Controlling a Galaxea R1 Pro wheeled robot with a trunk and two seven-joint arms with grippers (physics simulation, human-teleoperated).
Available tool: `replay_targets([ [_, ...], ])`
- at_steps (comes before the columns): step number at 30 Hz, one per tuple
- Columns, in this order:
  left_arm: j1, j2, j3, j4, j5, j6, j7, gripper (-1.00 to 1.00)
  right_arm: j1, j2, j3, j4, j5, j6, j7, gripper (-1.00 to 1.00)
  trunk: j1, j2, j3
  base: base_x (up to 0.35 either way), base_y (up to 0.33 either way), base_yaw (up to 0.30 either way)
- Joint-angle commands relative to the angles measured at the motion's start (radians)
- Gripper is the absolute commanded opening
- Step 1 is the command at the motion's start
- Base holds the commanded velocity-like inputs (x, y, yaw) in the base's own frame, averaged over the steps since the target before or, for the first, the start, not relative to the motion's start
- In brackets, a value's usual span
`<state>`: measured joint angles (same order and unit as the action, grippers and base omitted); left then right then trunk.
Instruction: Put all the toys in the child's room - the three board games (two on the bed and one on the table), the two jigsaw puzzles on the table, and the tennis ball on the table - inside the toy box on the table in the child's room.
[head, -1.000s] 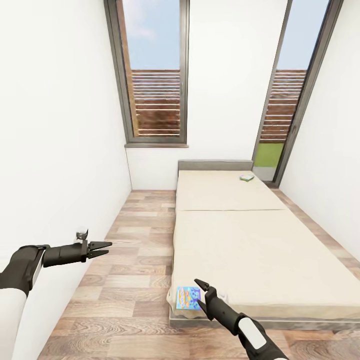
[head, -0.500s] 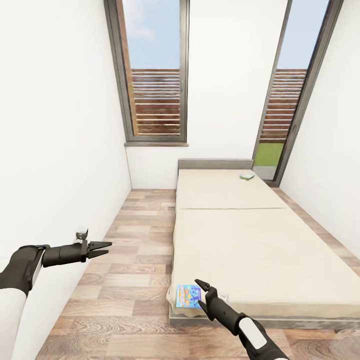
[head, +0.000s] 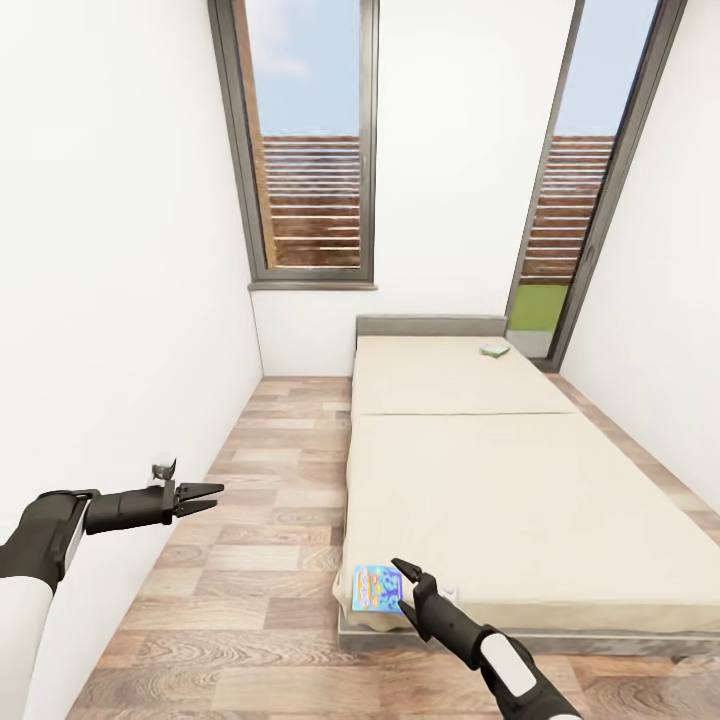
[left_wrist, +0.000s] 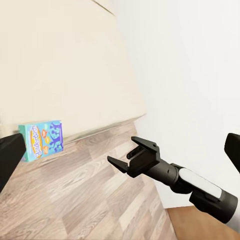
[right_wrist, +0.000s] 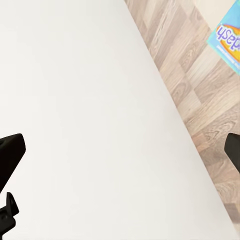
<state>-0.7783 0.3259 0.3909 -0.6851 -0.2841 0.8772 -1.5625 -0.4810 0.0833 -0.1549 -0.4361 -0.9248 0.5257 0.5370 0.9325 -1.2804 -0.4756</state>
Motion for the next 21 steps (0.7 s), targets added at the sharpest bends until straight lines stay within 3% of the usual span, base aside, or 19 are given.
replay_targets([
  [1, -0.001, 0.0, 0.003, -0.001, -0.01, 0.01, -0.008, 1.0, -0.001, 0.001, -0.006, 0.0, -0.004, 0.009, 0.0, 1.0, 0.004, -0.008, -0.004, 0.0, 0.0, 0.0],
  [21, -0.001, 0.0, 0.003, -0.001, -0.01, 0.011, -0.008, 1.0, -0.035, 0.0, -0.008, 0.007, -0.008, 0.049, -0.065, 1.0, 0.081, -0.148, -0.067, 0.0, 0.0, 0.0],
])
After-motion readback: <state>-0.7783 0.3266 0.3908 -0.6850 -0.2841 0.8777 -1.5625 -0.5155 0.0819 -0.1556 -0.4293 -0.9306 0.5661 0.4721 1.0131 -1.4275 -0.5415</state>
